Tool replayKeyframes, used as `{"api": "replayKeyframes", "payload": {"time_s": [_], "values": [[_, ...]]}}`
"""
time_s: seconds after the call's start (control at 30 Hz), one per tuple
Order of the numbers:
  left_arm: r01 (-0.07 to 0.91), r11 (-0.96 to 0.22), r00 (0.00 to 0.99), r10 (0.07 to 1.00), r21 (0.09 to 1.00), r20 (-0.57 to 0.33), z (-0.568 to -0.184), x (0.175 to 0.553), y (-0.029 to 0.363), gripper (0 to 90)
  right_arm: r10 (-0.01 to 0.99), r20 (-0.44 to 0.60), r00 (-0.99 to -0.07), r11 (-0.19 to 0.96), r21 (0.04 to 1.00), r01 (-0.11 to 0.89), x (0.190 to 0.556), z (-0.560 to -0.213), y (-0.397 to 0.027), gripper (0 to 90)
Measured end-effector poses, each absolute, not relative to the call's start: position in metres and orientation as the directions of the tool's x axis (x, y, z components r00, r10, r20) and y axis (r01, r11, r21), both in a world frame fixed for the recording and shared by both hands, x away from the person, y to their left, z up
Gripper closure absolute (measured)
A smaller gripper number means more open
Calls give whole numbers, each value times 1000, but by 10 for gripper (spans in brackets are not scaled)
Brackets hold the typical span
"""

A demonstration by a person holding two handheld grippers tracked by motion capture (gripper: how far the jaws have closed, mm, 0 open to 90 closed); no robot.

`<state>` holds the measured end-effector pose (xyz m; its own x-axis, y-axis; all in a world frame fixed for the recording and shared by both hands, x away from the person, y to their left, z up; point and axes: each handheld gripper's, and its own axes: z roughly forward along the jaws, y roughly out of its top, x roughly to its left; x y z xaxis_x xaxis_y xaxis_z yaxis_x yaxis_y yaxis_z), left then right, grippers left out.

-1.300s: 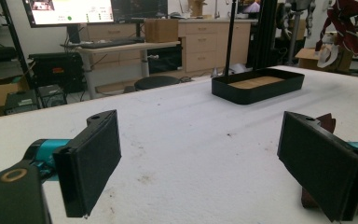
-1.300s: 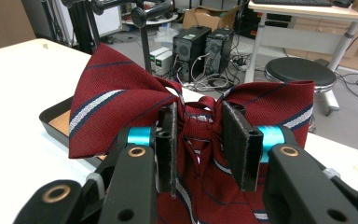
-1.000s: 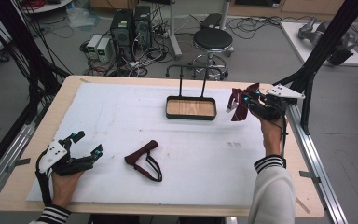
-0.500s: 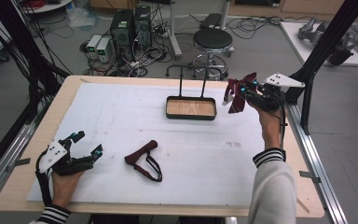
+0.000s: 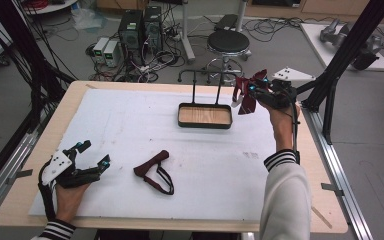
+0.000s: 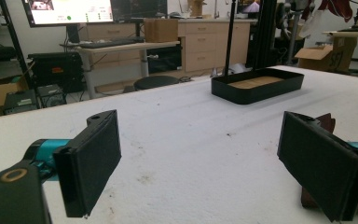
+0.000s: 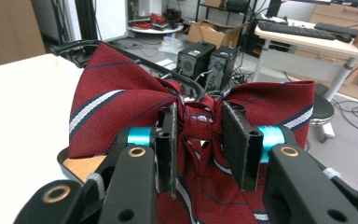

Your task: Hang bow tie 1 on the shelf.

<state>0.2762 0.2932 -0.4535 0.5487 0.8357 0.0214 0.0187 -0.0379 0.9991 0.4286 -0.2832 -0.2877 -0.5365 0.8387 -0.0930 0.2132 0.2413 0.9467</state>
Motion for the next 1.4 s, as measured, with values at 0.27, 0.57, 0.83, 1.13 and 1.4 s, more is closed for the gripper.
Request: {"api": "replayKeyframes", "payload": {"time_s": [0.27, 0.57, 0.83, 1.13, 1.4], "values": [[19, -35, 549, 835, 999, 19, -454, 276, 293, 136, 848, -104, -520, 253, 941, 224, 440, -282, -275, 675], [19, -35, 550, 835, 999, 19, -454, 276, 293, 136, 858, -113, -501, 261, 936, 236, 453, -278, -268, 675], [20, -36, 551, 834, 999, 19, -454, 276, 293, 136, 871, -107, -480, 255, 933, 255, 463, -278, -265, 674], [20, -38, 552, 833, 999, 20, -453, 276, 293, 136, 878, -90, -470, 252, 921, 296, 473, -285, -263, 673], [18, -38, 552, 834, 999, 22, -454, 276, 293, 136, 887, -70, -457, 241, 913, 329, 476, -288, -270, 672]]}}
